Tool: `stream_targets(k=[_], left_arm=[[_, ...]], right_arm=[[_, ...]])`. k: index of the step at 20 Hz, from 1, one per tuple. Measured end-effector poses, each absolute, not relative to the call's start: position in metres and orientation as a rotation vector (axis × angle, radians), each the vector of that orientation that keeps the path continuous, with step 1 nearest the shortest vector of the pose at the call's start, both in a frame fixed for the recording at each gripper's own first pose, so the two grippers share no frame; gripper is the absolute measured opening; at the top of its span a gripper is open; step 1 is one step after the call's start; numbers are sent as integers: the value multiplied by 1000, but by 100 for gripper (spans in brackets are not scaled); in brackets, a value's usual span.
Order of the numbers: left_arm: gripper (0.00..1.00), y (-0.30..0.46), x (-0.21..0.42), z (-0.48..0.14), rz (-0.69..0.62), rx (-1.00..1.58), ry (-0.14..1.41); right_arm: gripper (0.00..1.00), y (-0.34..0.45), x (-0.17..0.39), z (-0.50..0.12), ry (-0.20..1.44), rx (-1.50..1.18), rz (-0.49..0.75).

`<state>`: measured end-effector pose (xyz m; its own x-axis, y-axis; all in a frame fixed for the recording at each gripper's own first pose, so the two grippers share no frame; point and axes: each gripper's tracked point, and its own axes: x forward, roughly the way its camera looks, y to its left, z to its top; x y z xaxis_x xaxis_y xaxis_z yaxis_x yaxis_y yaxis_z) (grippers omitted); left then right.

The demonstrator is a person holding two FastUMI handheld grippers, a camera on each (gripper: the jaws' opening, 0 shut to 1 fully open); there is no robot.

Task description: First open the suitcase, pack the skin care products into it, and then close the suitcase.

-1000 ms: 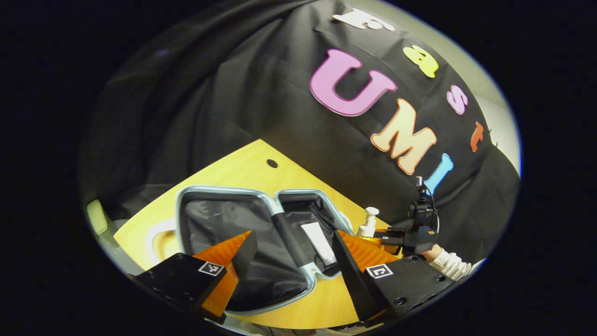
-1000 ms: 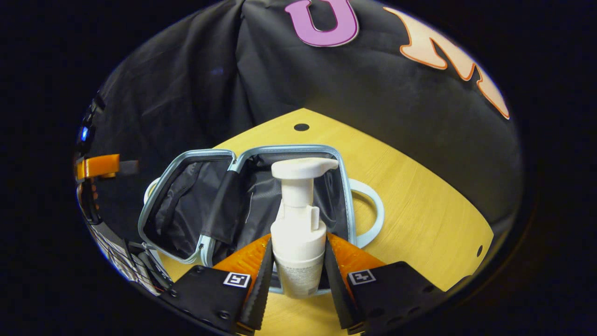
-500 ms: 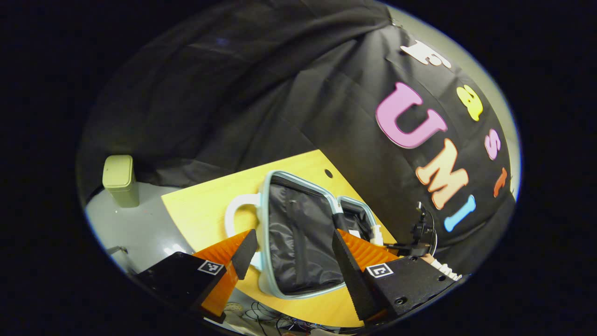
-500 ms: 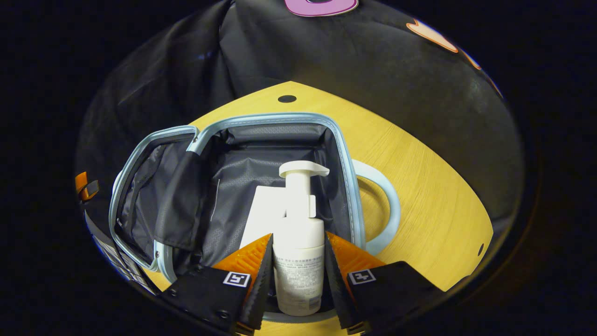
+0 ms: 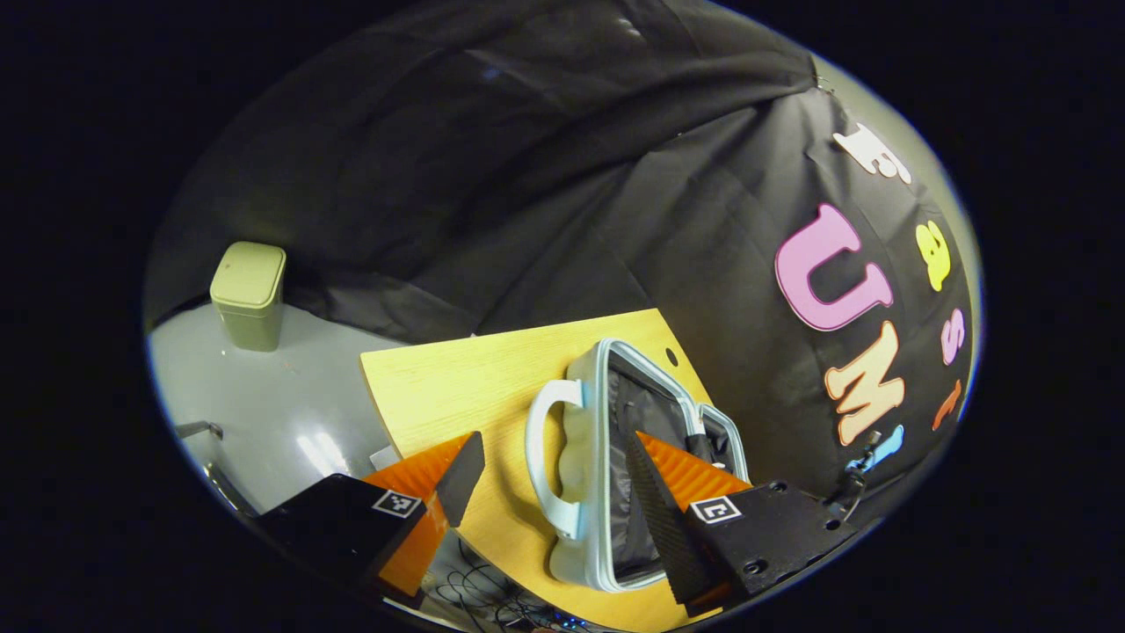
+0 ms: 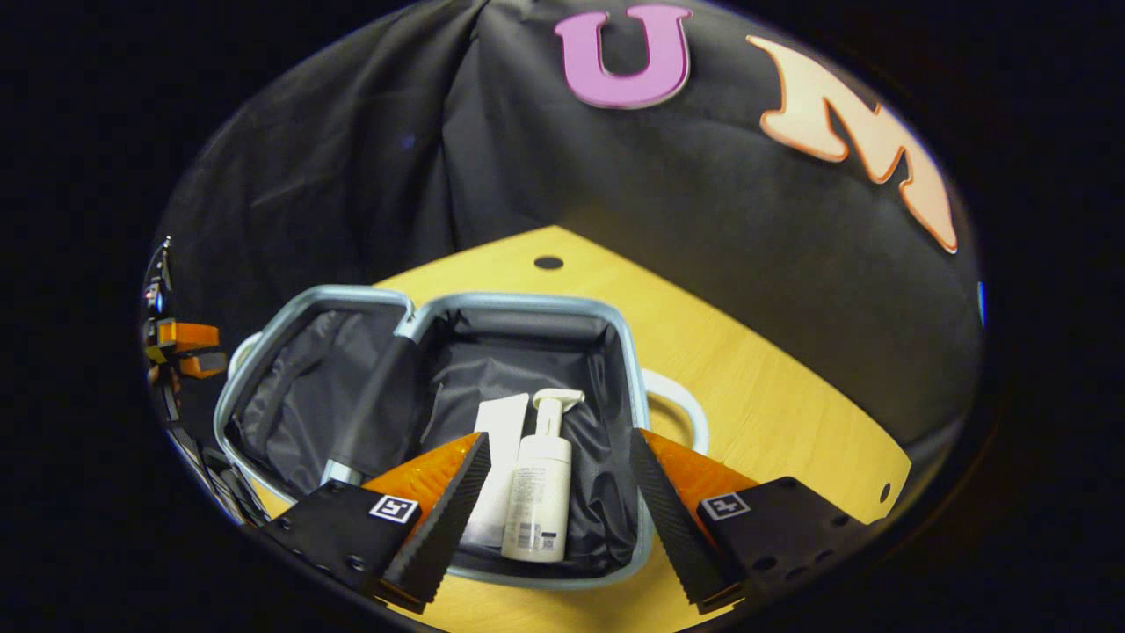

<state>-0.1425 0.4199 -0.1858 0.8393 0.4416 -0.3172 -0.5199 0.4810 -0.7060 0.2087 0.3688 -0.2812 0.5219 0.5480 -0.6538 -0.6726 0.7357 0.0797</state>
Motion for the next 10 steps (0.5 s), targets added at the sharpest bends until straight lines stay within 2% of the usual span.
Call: stream_targets(k=[4, 5, 6, 7, 10], left_arm=[[95, 427, -130, -201, 580, -962, 105], [94, 429, -126, -203, 573, -979, 99], [89, 429, -122, -206, 568, -996, 93], [94, 431, -117, -209, 563, -1014, 89], [90, 429, -107, -210, 525, -1071, 71]], right_arm=[[100, 322, 183, -198, 552, -57, 670], [100, 305, 177, -181, 533, -34, 637], [100, 287, 173, -166, 512, -19, 599], [100, 268, 170, -152, 489, -1, 557], [100, 216, 158, -112, 426, 77, 437]])
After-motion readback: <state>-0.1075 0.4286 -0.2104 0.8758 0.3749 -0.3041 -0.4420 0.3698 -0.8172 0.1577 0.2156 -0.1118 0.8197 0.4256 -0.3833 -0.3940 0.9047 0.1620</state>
